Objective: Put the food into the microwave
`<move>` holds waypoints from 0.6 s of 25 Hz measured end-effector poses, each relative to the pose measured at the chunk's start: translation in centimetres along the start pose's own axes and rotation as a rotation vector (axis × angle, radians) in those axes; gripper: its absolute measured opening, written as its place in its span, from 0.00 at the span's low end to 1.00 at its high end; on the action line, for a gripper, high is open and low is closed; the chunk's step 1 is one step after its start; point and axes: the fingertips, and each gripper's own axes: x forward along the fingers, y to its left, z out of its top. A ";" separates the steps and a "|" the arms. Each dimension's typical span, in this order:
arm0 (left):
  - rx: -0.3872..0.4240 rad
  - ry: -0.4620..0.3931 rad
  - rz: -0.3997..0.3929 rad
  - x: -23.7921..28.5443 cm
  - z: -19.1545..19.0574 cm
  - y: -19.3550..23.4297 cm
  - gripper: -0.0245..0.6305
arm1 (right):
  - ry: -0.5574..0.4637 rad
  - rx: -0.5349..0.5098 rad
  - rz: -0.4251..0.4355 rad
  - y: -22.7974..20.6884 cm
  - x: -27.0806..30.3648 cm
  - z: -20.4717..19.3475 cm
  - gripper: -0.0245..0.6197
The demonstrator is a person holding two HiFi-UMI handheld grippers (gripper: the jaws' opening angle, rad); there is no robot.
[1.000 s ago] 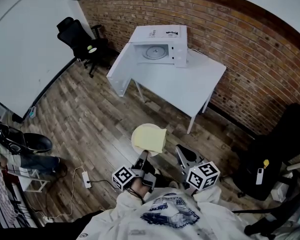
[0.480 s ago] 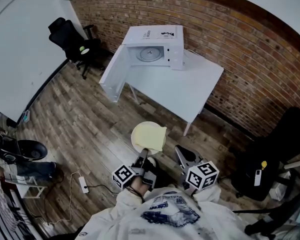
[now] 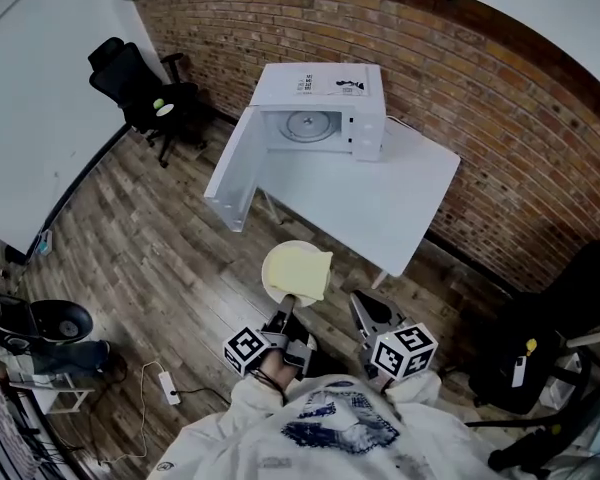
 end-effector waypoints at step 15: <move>0.034 0.118 0.003 7.6 9.7 0.2 0.07 | -0.025 -0.005 -0.063 0.3 12.6 3.2 0.06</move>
